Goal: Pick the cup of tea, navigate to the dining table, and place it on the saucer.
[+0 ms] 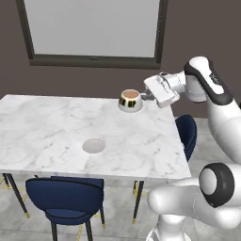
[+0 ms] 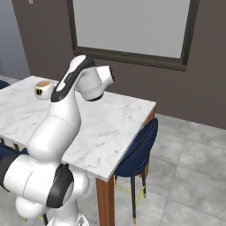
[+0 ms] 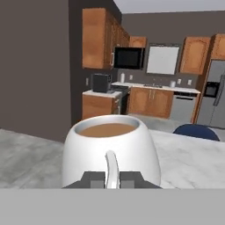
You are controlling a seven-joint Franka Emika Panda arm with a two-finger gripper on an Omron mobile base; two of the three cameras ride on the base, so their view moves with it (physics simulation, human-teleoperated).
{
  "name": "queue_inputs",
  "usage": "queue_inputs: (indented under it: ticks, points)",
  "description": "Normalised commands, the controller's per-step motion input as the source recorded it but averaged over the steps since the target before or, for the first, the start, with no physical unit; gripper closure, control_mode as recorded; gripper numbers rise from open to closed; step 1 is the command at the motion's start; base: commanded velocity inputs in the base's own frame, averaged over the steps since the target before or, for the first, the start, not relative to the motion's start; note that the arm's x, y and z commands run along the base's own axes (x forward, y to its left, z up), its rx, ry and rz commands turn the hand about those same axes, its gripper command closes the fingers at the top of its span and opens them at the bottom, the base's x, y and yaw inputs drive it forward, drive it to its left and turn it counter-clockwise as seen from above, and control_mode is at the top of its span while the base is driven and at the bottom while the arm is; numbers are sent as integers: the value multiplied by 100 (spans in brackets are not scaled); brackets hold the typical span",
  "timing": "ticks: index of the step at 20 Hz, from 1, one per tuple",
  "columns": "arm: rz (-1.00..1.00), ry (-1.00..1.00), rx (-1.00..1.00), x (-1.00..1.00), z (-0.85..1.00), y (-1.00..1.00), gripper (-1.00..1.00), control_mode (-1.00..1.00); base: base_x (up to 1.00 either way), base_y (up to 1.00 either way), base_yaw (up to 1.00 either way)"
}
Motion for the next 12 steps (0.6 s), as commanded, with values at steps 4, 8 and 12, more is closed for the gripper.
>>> queue_inputs:
  ticks: [4,8,12]
  points:
    - [-2,20,-8,0,-21,12,100,-100,0,0,0]
    - [-6,33,-9,-2,-21,7,100,-100,0,0,0]
    - [-6,22,-10,-6,-25,15,100,-100,0,0,0]
